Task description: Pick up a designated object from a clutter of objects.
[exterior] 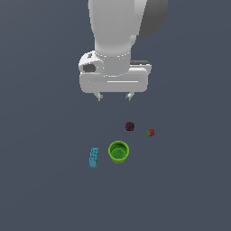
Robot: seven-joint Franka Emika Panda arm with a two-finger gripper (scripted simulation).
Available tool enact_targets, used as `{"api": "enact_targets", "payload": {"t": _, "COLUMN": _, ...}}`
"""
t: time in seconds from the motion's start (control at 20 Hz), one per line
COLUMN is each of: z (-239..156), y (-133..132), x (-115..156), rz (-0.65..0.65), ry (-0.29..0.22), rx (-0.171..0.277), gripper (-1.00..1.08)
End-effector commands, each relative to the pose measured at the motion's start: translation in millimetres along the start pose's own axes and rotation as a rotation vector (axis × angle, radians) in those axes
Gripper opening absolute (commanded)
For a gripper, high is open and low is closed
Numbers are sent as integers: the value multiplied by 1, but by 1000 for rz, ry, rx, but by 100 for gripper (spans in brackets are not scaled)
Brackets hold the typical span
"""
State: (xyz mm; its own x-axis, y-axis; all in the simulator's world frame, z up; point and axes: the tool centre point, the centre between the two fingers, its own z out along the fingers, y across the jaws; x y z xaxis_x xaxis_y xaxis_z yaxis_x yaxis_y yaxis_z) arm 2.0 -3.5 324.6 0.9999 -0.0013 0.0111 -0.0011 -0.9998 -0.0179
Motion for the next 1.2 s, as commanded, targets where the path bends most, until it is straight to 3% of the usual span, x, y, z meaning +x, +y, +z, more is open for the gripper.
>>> {"api": "enact_targets", "payload": {"t": 0.0, "z": -2, "y": 7, "x": 2, "rz": 13, "ry": 6, "rx": -2, "gripper": 100}}
{"api": "enact_targets", "payload": {"t": 0.6, "z": 19, "y": -6, "x": 6, "rz": -98, "ry": 0, "rx": -21, "gripper": 100}}
{"api": "enact_targets", "payload": {"t": 1.15, "z": 87, "y": -50, "x": 13, "rz": -459, "ry": -21, "rx": -63, "gripper": 100}}
